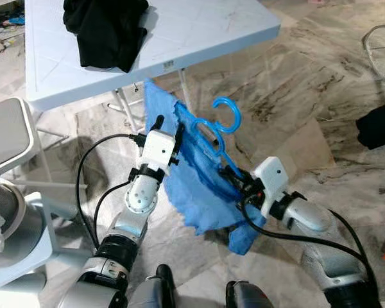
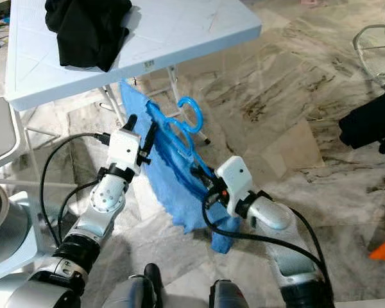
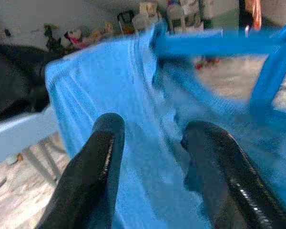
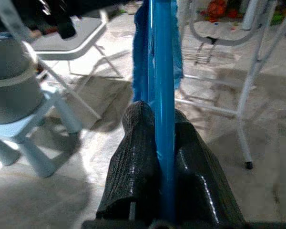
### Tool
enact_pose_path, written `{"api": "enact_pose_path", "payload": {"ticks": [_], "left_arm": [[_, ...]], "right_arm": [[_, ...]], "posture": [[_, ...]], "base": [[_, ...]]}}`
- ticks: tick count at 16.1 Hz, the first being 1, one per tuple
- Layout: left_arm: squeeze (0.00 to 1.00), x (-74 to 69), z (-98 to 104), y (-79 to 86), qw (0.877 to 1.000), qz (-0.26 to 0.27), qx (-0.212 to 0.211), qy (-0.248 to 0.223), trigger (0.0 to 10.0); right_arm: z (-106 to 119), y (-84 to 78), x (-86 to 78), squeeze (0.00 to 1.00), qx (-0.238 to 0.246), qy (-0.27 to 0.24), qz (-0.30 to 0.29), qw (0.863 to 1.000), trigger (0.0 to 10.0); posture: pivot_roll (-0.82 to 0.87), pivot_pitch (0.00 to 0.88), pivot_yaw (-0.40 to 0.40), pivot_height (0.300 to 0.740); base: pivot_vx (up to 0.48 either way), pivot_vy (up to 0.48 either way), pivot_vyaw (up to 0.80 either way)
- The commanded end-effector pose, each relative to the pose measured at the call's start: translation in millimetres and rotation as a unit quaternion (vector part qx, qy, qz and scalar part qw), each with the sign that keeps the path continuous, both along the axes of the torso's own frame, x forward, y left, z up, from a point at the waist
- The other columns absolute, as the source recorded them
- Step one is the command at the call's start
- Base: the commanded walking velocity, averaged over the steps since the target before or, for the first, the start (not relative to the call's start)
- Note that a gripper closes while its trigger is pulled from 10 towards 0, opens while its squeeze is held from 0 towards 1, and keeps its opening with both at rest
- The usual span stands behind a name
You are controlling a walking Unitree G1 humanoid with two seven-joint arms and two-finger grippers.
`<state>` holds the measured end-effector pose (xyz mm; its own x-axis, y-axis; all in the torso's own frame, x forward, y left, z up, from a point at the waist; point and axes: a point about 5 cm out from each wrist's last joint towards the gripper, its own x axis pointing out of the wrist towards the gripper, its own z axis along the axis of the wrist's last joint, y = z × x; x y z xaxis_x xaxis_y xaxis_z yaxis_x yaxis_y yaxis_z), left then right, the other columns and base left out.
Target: Hang hanger
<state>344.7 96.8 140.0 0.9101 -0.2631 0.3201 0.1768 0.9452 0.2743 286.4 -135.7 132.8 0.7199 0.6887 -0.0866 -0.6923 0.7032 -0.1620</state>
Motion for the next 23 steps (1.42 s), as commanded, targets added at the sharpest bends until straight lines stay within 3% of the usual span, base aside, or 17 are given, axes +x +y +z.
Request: {"api": "enact_pose_path", "payload": {"ticks": [1,5,6,8,9,10,11,15,23], "left_arm": [[1.0,2.0,-2.8,5.3,1.0,0.012,0.003,0.008,10.0],[1.0,7.3,-1.9,8.9,1.0,0.025,0.007,0.012,10.0],[1.0,8.2,-1.3,9.2,1.0,0.023,0.003,0.012,5.1],[1.0,8.1,-1.3,7.0,1.0,0.017,-0.001,0.011,0.0],[1.0,7.8,-2.9,6.4,1.0,0.015,-0.006,0.015,0.0],[0.65,7.9,-3.4,6.8,1.0,0.016,-0.005,0.016,0.0],[0.0,9.5,-3.5,10.1,1.0,0.023,-0.004,0.019,0.0],[0.0,12.3,-2.2,14.1,1.0,0.022,-0.005,0.022,0.0],[0.0,11.3,-7.4,12.2,0.999,0.014,-0.011,0.034,0.0]], "right_arm": [[8.6,0.8,-3.6,0.0,0.012,-0.012,0.015,1.0,10.0],[5.5,-3.1,-10.7,0.0,-0.001,0.008,0.041,0.999,10.0],[1.4,-4.5,-13.4,0.0,-0.016,0.016,0.046,0.999,10.0],[-0.6,-3.4,-14.6,0.0,-0.015,0.022,0.049,0.998,10.0],[-1.0,-0.6,-16.0,0.0,-0.014,0.025,0.056,0.998,10.0],[-1.0,1.1,-17.9,0.0,-0.013,0.028,0.064,0.997,10.0],[-1.7,1.9,-19.9,0.0,-0.015,0.031,0.071,0.997,10.0],[-2.7,-5.5,-11.8,0.0,-0.025,0.023,0.025,0.999,10.0],[0.4,-2.5,-7.6,0.0,-0.022,0.014,0.019,0.999,10.0]], "posture": [[-0.21,0.271,0.094,0.74],[-0.21,0.263,0.089,0.74],[-0.21,0.26,0.087,0.74],[-0.21,0.257,0.084,0.74],[-0.21,0.256,0.083,0.74],[-0.21,0.256,0.082,0.74],[-0.21,0.257,0.082,0.74],[-0.22,0.262,0.084,0.74],[-0.21,0.257,0.074,0.74]], "base": [[0.0,0.0,0.0],[0.0,0.0,0.0],[0.0,0.0,0.0],[0.0,0.0,0.0],[0.0,0.0,0.0],[0.0,0.0,0.0],[0.0,0.0,0.0],[0.0,0.0,0.0],[0.0,0.0,0.0]]}}
